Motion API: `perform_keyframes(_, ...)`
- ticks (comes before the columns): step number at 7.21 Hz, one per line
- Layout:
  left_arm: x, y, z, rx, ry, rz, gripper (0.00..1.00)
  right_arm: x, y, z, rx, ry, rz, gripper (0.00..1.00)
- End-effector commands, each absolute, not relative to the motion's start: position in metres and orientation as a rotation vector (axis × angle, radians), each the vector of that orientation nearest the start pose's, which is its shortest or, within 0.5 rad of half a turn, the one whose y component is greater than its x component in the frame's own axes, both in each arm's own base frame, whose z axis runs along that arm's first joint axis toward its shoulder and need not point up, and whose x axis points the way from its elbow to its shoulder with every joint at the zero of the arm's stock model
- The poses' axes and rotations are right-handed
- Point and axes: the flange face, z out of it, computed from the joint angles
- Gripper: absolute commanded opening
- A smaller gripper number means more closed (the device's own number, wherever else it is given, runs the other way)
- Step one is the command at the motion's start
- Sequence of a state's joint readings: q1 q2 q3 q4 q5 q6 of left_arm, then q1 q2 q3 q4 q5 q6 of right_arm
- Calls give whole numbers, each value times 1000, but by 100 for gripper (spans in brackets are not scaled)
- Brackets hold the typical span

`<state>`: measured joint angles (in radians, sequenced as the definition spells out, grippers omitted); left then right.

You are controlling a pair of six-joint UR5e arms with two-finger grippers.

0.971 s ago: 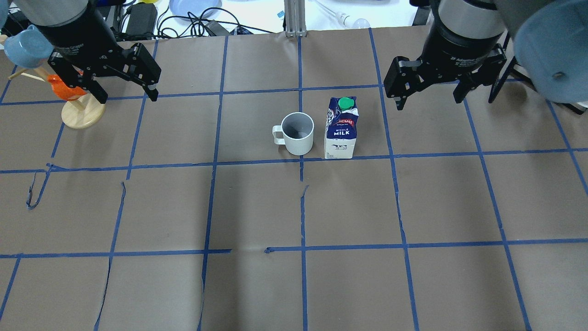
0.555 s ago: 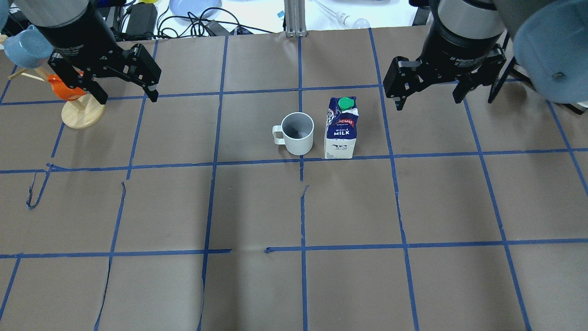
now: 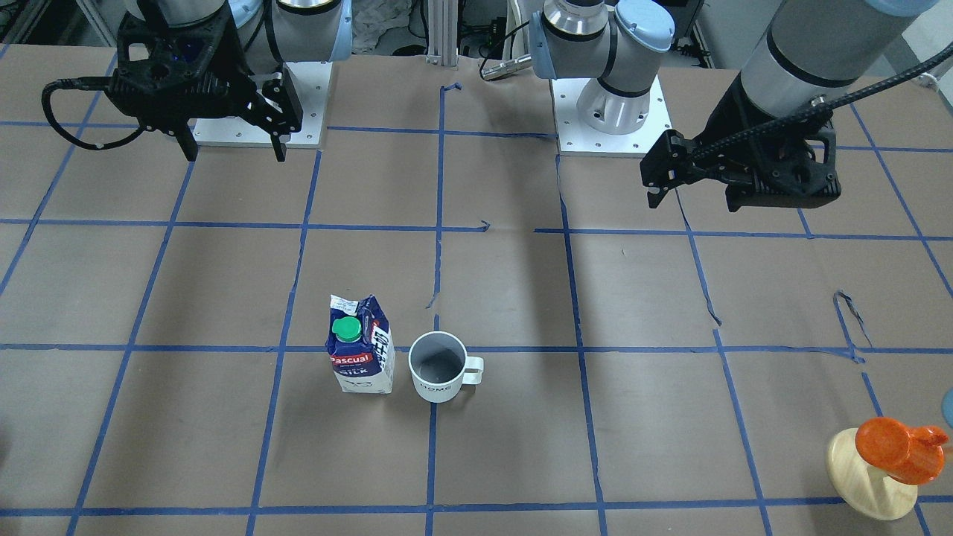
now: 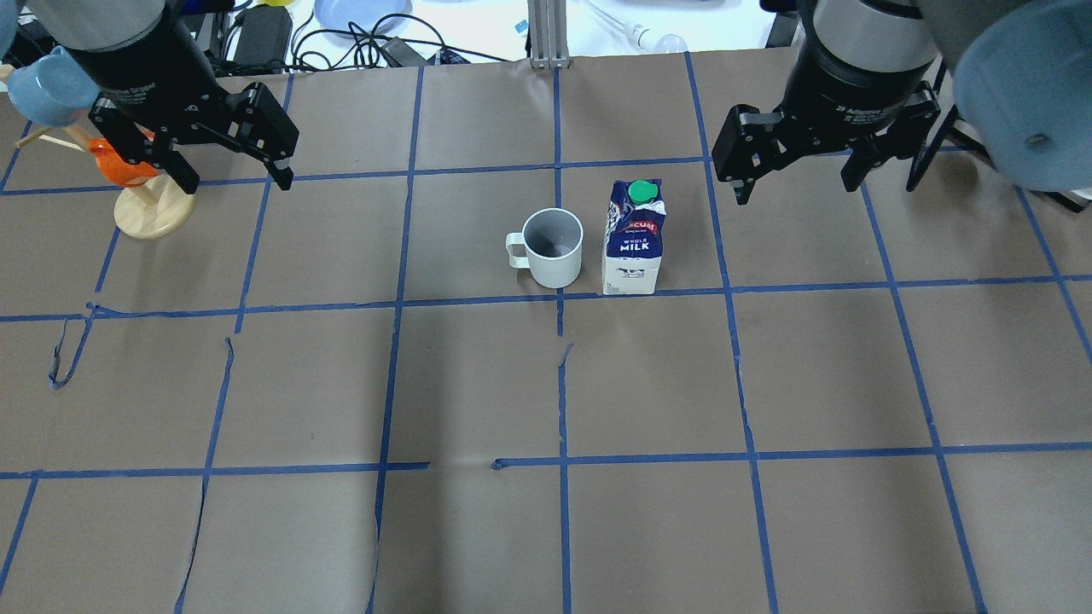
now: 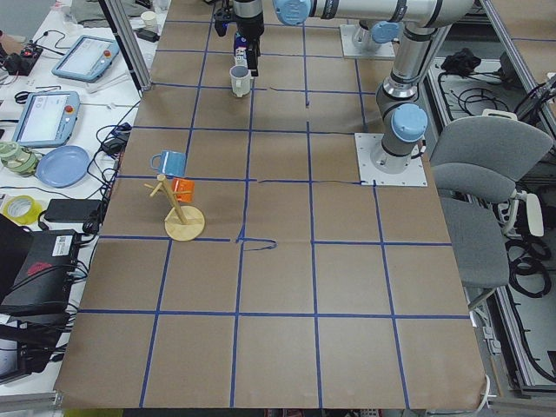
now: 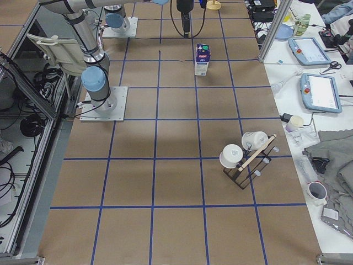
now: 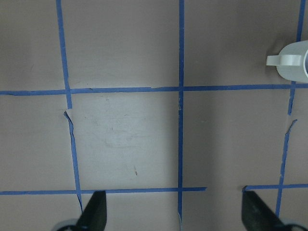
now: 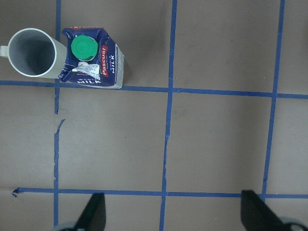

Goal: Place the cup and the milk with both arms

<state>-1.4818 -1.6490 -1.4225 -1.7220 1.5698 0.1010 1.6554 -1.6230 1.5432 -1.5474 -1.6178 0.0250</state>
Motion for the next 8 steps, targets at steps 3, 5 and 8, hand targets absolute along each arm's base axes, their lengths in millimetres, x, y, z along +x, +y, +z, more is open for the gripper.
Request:
perform_keyframes(3,-85,-527,507,12,3145,101,100,169,-461,525,-93,3182,-94,100)
perform_keyframes(5,-85,-525,510,17,3144,94,100,169,-461,526,-93,3183,-97,100)
perform_keyframes(8,-86,-527,507,19,3145,104,100,168,-461,525,-91,3188,-95,100)
